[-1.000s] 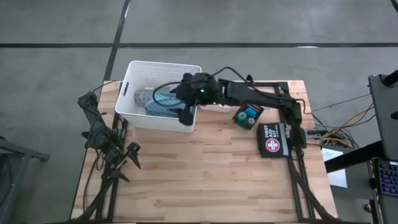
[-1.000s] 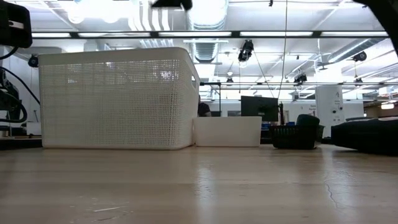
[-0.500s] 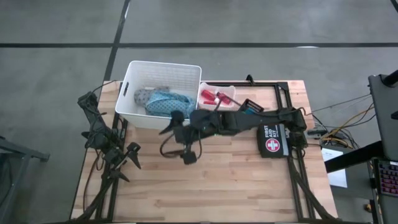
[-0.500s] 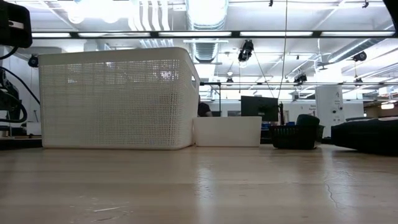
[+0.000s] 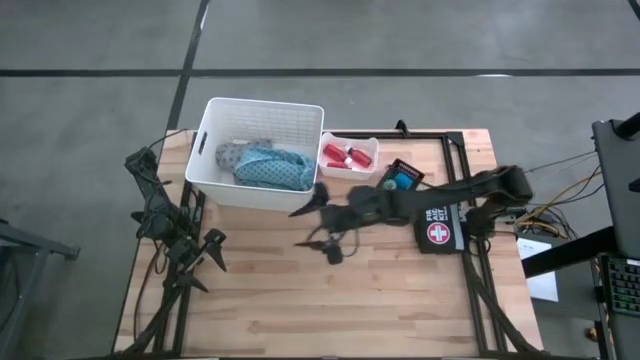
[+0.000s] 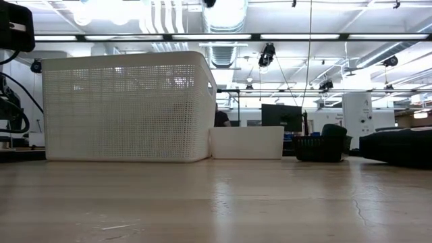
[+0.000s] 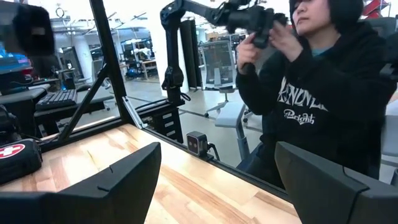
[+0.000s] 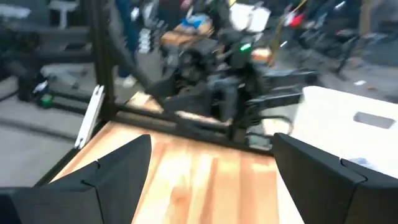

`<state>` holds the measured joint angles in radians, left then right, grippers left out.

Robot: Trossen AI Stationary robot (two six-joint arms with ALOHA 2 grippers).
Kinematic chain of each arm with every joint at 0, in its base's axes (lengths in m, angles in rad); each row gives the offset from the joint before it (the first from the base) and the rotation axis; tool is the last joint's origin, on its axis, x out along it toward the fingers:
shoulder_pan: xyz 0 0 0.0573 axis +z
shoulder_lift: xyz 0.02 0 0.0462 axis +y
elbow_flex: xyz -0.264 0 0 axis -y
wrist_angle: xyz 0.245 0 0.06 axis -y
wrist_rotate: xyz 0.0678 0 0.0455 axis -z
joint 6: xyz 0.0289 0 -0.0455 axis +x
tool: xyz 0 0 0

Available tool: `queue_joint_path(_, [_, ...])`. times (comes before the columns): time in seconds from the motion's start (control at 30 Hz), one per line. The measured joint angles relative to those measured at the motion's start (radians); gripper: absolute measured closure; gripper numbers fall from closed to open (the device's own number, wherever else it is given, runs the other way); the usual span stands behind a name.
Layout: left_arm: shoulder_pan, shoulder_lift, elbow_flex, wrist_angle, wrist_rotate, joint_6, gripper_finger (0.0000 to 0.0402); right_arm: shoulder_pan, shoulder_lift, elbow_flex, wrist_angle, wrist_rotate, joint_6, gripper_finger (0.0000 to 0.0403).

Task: Pick & Place Medicine items
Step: Return to Home Position

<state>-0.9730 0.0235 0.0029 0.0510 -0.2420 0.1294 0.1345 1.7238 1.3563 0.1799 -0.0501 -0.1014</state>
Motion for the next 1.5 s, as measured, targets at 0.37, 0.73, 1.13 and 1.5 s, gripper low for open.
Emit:
queue_joint_path(0.37, [0.0, 0.0, 0.0, 0.0, 0.0, 0.0, 0.0082, -0.002, -0.426, -0.595, 0.29, 0.058, -0.065, 0.0074])
queue_joint_path(0.73, [0.0, 0.0, 0.0, 0.0, 0.0, 0.0, 0.0082, -0.004, -0.913, -0.966, 0.262, 0.098, -0.071, 0.0074])
queue_joint_path(1.13, [0.0, 0.0, 0.0, 0.0, 0.0, 0.0, 0.0082, -0.004, -1.352, -1.313, 0.25, 0.133, -0.002, 0.0074])
queue_joint_path(1.5, [0.0, 0.0, 0.0, 0.0, 0.0, 0.0, 0.0082, -0.004, -1.594, -1.345, -0.071, 0.132, 0.023, 0.0074])
